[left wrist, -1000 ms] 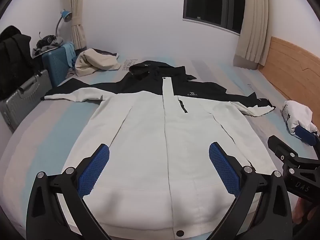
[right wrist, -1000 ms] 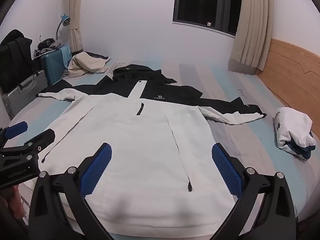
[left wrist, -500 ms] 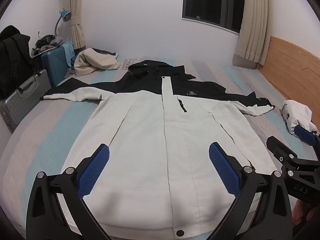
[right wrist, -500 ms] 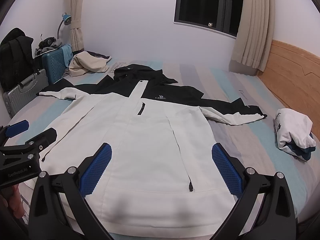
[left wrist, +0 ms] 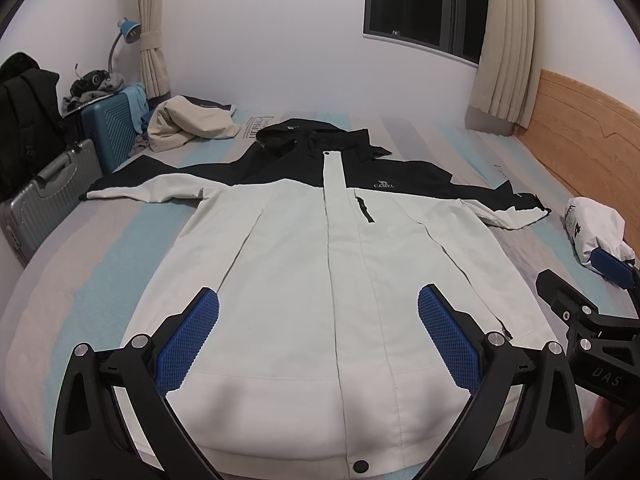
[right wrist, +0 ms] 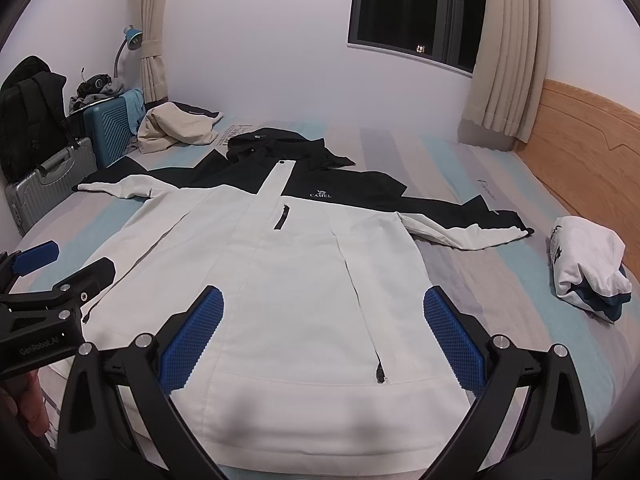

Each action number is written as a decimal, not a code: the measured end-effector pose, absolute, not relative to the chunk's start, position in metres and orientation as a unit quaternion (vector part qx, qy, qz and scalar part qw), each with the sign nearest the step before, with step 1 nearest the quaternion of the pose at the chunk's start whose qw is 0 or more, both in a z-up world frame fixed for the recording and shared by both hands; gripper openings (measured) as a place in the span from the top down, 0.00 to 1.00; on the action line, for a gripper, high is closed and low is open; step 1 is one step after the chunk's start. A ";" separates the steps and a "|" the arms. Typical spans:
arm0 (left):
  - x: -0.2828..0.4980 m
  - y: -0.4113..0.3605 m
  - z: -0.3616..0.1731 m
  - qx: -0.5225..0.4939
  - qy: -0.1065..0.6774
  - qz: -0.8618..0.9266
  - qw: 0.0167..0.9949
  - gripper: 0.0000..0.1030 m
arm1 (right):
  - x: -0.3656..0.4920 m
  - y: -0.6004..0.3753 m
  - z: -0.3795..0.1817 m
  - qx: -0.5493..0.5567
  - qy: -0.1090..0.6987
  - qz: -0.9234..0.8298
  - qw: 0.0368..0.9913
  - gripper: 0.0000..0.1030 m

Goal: Fold large clothes

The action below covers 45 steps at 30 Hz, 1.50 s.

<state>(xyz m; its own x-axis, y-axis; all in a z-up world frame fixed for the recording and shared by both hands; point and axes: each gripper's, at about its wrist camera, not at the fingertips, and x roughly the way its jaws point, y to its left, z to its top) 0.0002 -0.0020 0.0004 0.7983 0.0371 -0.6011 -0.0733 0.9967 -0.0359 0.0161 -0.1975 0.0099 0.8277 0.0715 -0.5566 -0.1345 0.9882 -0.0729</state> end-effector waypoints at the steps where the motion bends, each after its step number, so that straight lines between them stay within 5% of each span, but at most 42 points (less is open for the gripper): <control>1: 0.000 -0.002 0.000 -0.029 0.317 0.029 0.948 0.06 | 0.016 -0.197 0.010 -0.055 0.289 0.054 0.954 0.07; 45: 0.003 -0.006 -0.004 -0.025 0.320 0.027 0.947 0.06 | 0.014 -0.204 0.009 -0.053 0.290 0.052 0.954 0.07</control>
<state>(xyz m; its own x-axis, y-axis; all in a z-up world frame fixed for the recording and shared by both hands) 0.0032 -0.0061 -0.0040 0.7937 0.0354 -0.6073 -0.0673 0.9973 -0.0297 0.0141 -0.2037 0.0094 0.8268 0.0689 -0.5583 -0.1307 0.9888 -0.0716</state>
